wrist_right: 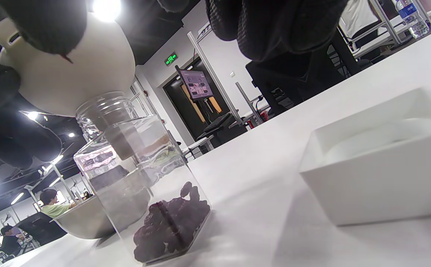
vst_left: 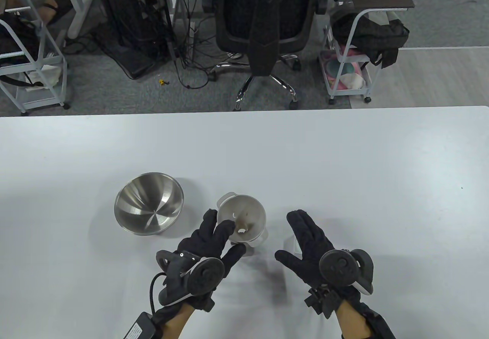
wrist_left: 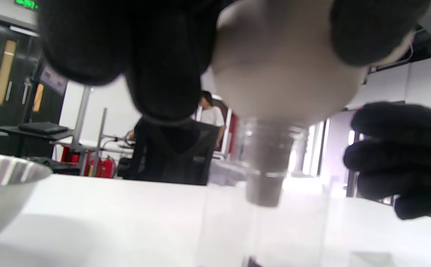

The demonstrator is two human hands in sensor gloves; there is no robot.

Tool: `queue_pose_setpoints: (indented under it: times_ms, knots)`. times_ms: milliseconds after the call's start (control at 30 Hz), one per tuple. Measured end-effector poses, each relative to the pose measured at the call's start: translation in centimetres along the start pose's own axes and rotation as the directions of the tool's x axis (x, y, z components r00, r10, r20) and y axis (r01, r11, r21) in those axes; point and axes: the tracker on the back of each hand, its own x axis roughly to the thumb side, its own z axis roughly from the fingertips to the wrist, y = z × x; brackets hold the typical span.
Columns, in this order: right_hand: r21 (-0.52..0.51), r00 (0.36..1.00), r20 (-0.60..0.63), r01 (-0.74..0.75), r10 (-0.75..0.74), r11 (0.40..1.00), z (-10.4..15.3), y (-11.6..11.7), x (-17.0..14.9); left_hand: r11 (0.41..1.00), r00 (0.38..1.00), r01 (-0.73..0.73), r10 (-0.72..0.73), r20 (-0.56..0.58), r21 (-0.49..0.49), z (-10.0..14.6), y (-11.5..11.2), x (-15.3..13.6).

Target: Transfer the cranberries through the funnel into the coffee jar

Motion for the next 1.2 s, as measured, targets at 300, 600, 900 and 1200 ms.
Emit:
queue_pose_setpoints:
  times_ms: [300,600,900,1200]
  knots:
    - [-0.002,1.0,0.002,0.002,-0.002,1.0,0.0,0.0,0.0,0.999,1.0,0.015,-0.016,0.004,0.037,0.2,0.4,0.3]
    - [-0.002,1.0,0.002,0.002,-0.002,1.0,0.0,0.0,0.0,0.996,1.0,-0.004,0.003,0.011,0.089,0.7,1.8,0.4]
    - [0.004,1.0,0.0,0.0,0.0,1.0,0.0,0.1,0.0,0.982,0.999,-0.032,0.035,-0.016,0.184,1.2,4.6,-0.6]
    - [0.004,1.0,0.0,0.0,0.0,1.0,0.0,0.1,0.0,0.966,0.994,-0.019,0.046,-0.099,0.259,1.7,7.0,-3.5]
